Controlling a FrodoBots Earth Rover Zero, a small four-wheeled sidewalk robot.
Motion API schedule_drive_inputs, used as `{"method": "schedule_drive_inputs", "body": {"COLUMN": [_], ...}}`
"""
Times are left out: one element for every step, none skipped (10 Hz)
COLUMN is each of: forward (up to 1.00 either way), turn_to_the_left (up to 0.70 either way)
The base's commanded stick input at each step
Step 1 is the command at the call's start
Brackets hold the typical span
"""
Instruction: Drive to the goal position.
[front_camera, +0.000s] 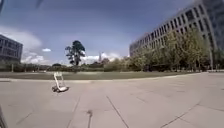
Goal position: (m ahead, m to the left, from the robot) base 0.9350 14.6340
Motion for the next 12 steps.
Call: {"method": "schedule_drive_inputs", "body": {"forward": [0.0,0.0,0.0,0.0,0.0,0.0,0.0,0.0,0.0,0.0,0.0,0.0], "turn_to_the_left": [0.7,0.7,0.7,0.7,0.7,0.7,0.7,0.7,0.7,0.7,0.7,0.7]}}
